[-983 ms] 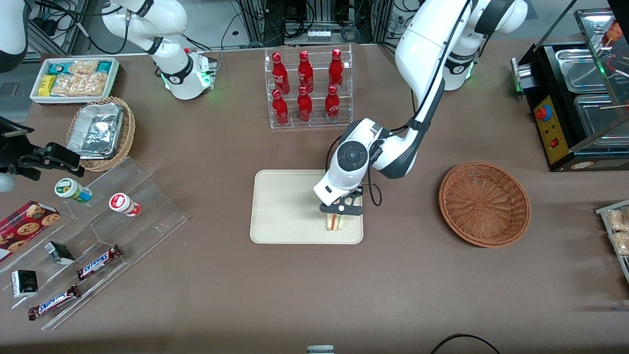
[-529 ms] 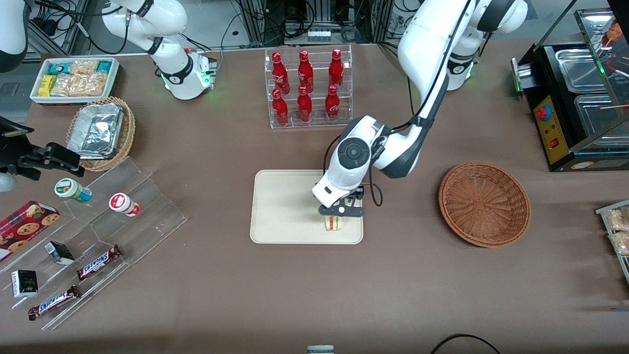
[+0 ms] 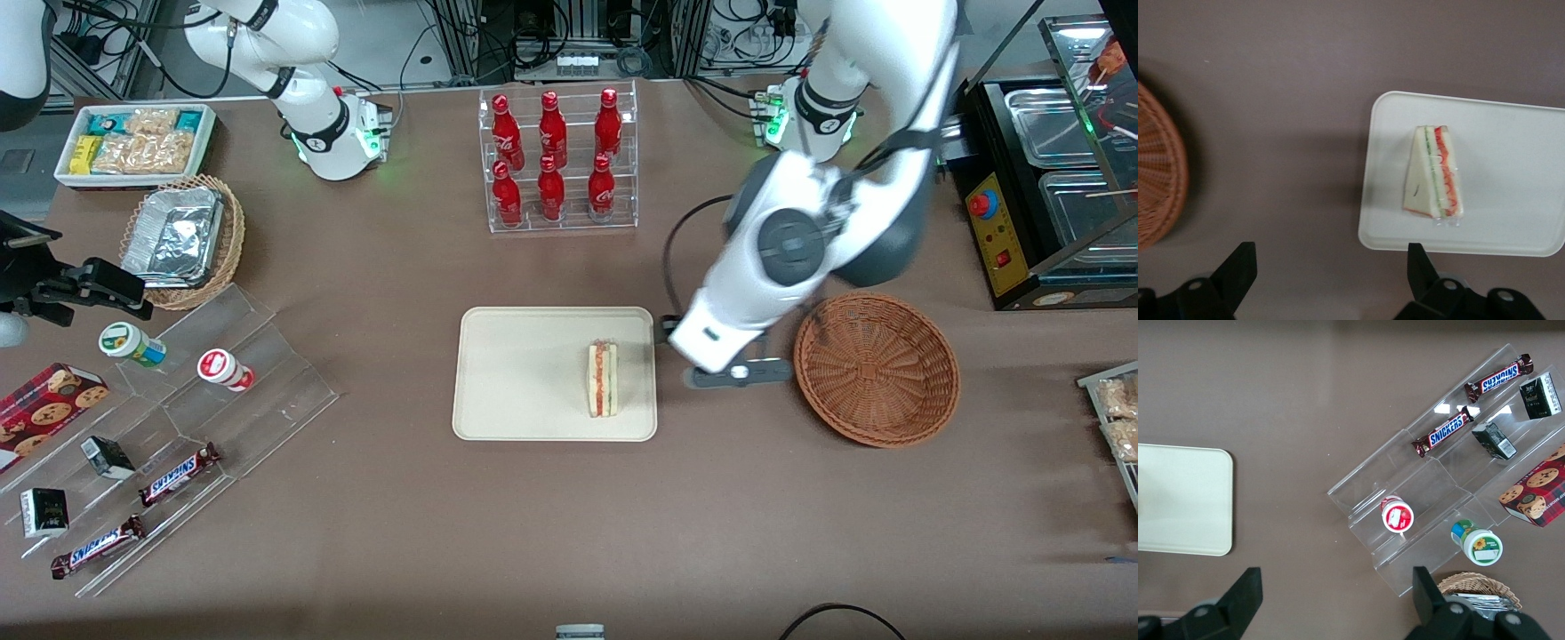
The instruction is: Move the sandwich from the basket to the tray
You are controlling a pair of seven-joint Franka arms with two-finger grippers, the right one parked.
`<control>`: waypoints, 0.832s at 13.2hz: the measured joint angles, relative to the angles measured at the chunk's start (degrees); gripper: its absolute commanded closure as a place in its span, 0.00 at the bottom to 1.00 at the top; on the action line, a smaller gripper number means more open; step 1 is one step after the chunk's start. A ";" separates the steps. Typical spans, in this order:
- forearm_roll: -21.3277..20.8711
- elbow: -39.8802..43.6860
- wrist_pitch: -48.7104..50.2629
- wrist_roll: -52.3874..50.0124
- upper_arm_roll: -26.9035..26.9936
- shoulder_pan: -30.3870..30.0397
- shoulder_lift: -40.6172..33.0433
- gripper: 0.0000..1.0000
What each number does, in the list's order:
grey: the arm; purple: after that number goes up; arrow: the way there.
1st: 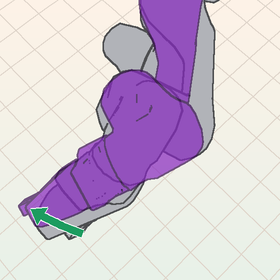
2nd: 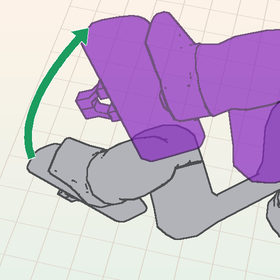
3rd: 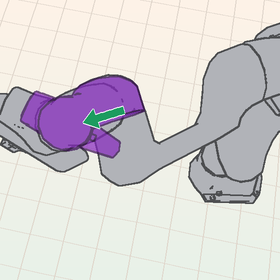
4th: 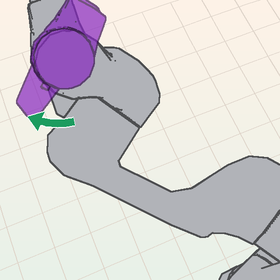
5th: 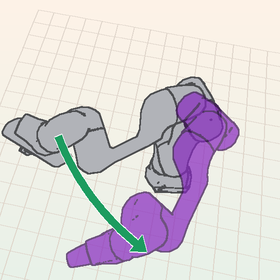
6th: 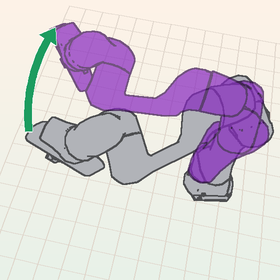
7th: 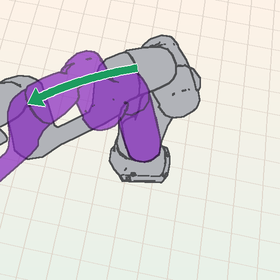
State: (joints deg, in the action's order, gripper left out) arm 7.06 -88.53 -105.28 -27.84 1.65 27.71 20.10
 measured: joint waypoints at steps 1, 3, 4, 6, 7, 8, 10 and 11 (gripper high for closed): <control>-0.09 -1.21 0.49 2.69 0.06 -1.92 -2.18 0.00; -0.75 -5.09 1.60 9.42 0.17 -6.55 -7.31 0.00; -2.20 -6.92 3.03 12.68 0.22 -8.92 -9.96 0.00; -6.70 -8.79 6.70 15.77 0.25 -11.70 -14.07 0.00; -8.13 -9.09 7.89 16.05 0.25 -12.49 -15.72 0.00; -8.70 -9.24 8.92 16.42 0.22 -13.20 -17.13 0.00; -8.89 -9.42 10.78 18.81 0.19 -15.32 -19.58 0.00; -8.89 -9.45 11.55 20.35 0.19 -16.85 -20.73 0.00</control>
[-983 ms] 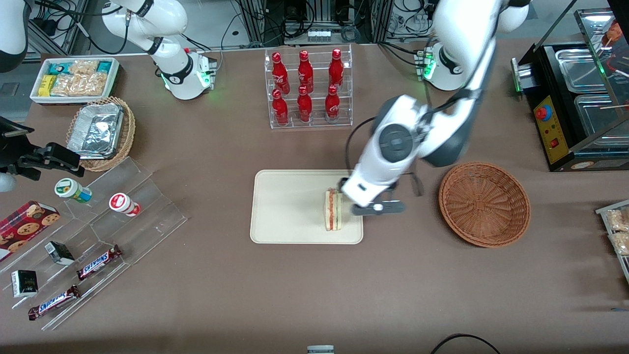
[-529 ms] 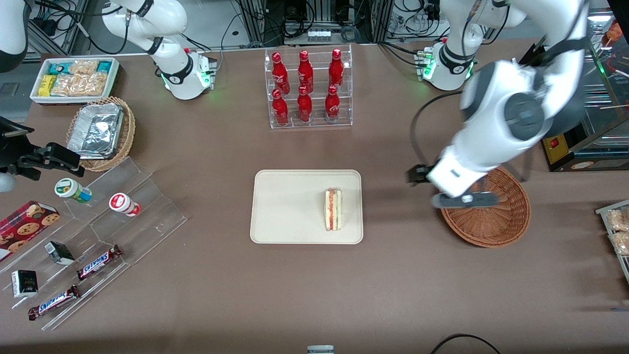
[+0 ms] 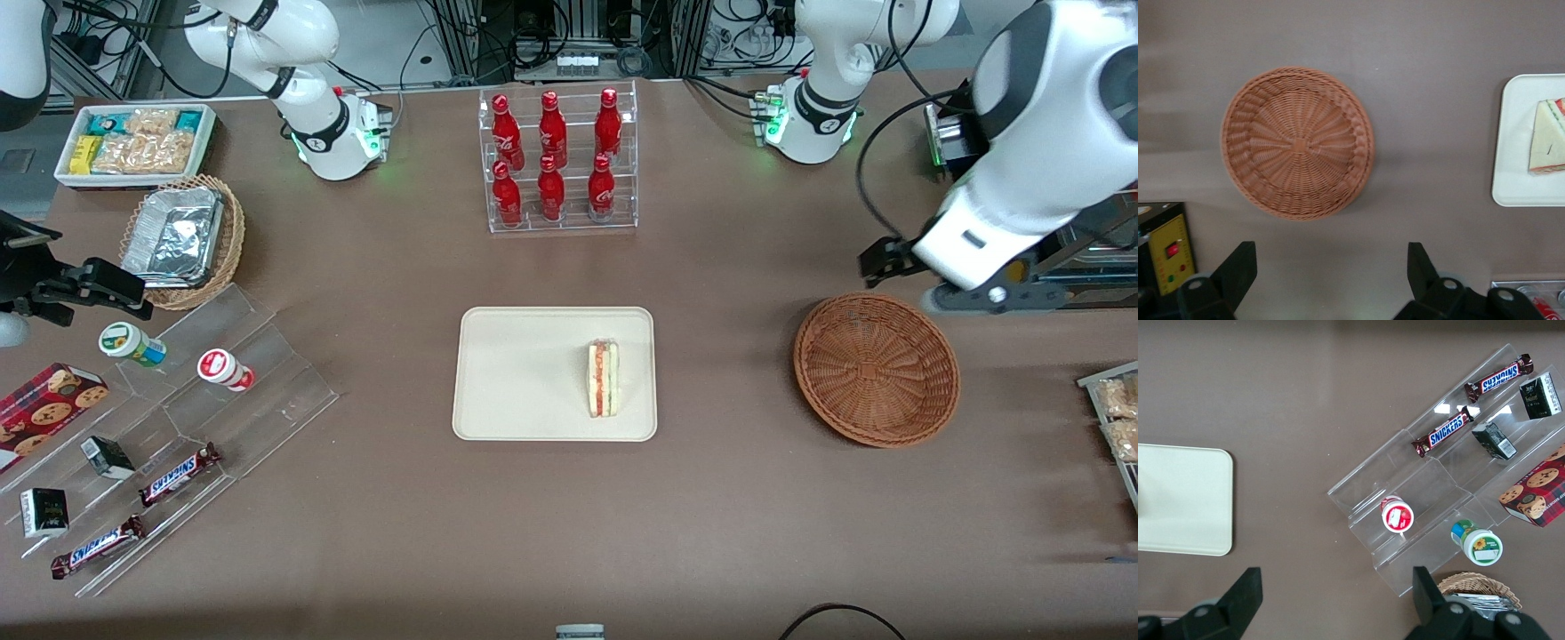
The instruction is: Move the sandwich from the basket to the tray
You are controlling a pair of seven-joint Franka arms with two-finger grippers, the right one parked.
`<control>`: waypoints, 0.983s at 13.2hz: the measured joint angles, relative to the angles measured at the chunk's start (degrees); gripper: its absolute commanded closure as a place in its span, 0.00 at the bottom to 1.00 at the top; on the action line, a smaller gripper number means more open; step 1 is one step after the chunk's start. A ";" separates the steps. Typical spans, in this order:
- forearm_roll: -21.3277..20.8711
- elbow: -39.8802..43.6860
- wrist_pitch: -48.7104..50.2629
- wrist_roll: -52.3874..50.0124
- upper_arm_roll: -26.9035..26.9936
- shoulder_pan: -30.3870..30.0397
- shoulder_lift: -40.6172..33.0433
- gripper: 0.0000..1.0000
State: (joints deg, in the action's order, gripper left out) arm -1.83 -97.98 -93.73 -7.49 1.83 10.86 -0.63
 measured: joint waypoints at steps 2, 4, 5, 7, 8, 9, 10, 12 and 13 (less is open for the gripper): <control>0.01 -0.03 1.31 2.25 0.04 -2.98 -2.22 0.00; 0.02 -0.06 2.23 2.71 0.05 -4.24 -4.02 0.00; 0.02 -0.08 2.35 2.71 0.02 -4.25 -4.55 0.00; 0.02 -0.13 2.39 2.70 -0.13 -4.25 -4.78 0.00; 0.02 -0.21 2.39 2.71 -0.15 -4.25 -4.78 0.00; 0.02 -0.27 2.39 2.70 -0.16 -4.25 -4.78 0.00; 0.02 -0.30 2.39 2.70 -0.14 -4.26 -4.78 0.00; 0.02 -0.30 2.39 2.66 0.34 -4.30 -4.78 0.00; 0.02 -0.27 2.39 2.67 0.68 -4.32 -4.78 0.00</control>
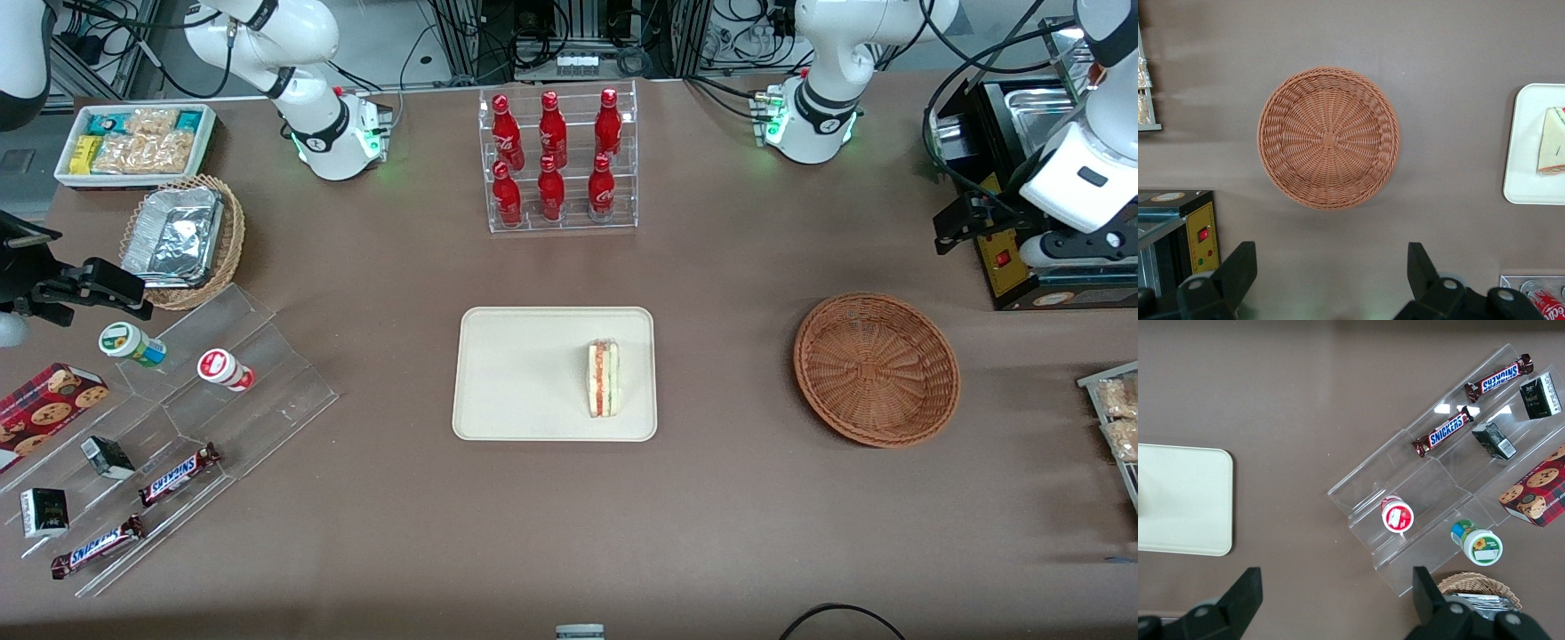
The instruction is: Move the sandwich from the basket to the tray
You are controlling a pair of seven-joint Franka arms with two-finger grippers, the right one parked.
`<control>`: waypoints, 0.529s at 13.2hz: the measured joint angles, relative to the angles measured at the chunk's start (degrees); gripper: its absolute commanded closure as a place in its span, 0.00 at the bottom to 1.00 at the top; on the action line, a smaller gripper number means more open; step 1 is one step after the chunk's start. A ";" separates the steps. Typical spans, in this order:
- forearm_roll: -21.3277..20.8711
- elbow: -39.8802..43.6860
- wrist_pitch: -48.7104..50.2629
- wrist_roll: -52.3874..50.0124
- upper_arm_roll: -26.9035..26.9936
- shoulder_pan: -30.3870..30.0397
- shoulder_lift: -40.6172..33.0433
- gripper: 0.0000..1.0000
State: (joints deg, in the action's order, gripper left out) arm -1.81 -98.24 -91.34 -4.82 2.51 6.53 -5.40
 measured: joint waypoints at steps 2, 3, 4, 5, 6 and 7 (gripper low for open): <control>0.00 0.06 0.28 0.01 0.56 -0.01 0.01 0.00; 0.06 0.06 1.05 0.01 0.62 -0.01 0.03 0.00; 0.36 0.06 1.40 0.01 0.61 -0.01 0.05 0.00; 0.91 0.09 1.41 0.01 0.59 -0.01 0.06 0.00; 1.31 0.24 1.41 0.01 0.57 0.00 0.06 0.00; 1.42 0.46 1.41 0.01 0.52 0.02 0.05 0.00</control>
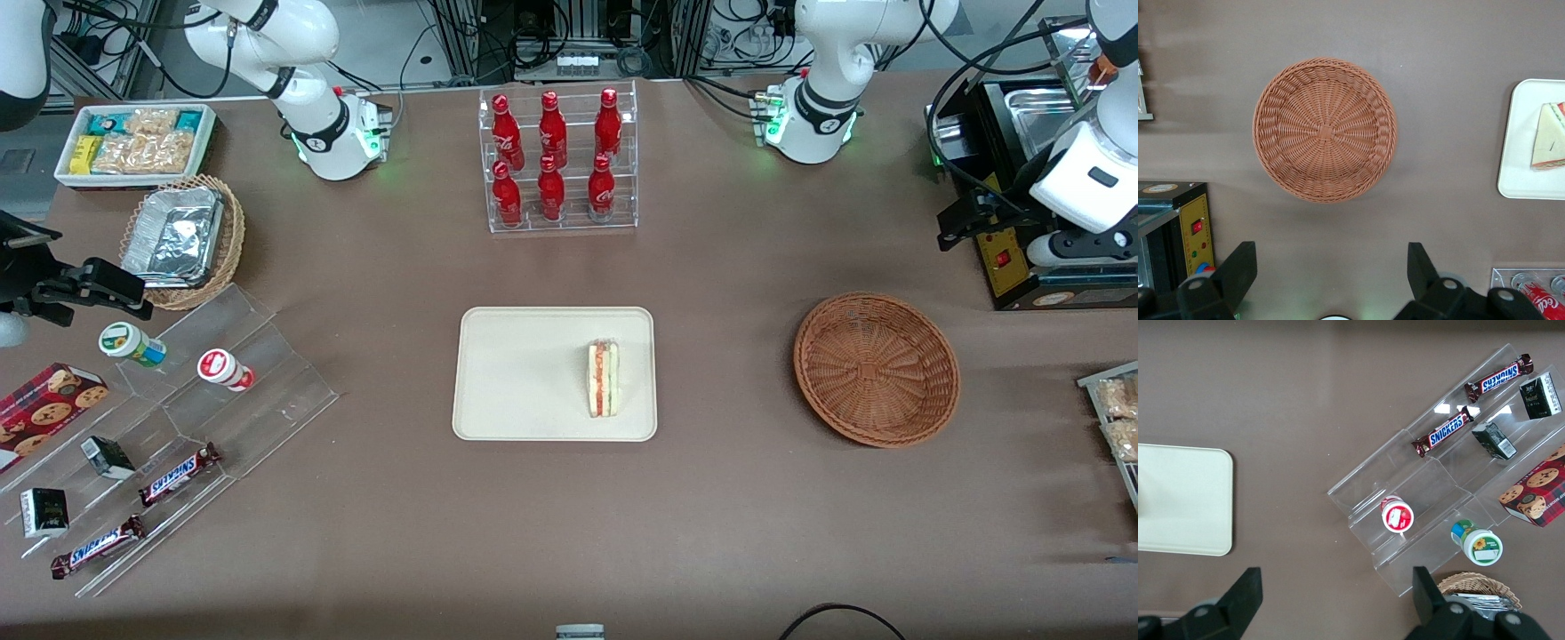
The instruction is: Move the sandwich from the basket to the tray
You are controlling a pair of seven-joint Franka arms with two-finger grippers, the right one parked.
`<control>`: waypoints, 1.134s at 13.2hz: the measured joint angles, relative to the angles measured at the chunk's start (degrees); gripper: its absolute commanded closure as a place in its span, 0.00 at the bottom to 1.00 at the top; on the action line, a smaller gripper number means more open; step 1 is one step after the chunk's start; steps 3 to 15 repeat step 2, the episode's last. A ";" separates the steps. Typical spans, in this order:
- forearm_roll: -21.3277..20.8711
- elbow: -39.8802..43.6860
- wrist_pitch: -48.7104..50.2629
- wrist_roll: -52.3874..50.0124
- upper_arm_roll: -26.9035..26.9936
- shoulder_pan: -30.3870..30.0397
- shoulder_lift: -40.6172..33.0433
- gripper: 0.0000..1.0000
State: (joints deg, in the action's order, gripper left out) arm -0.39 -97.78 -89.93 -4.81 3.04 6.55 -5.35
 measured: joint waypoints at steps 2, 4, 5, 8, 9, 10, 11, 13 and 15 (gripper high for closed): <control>0.01 0.50 0.10 0.00 -0.15 0.05 -0.01 0.00; 0.01 0.50 0.10 0.00 -0.15 0.05 -0.01 0.00; 0.01 0.50 0.10 0.00 -0.15 0.05 -0.01 0.00; 0.01 0.50 0.10 0.00 -0.15 0.05 -0.01 0.00; 0.01 0.50 0.10 0.00 -0.15 0.05 -0.01 0.00; 0.01 0.50 0.10 0.00 -0.15 0.05 -0.01 0.00; 0.01 0.50 0.10 0.00 -0.15 0.05 -0.01 0.00; 0.01 0.50 0.10 0.00 -0.15 0.05 -0.01 0.00; 0.01 0.50 0.10 0.00 -0.15 0.05 -0.01 0.00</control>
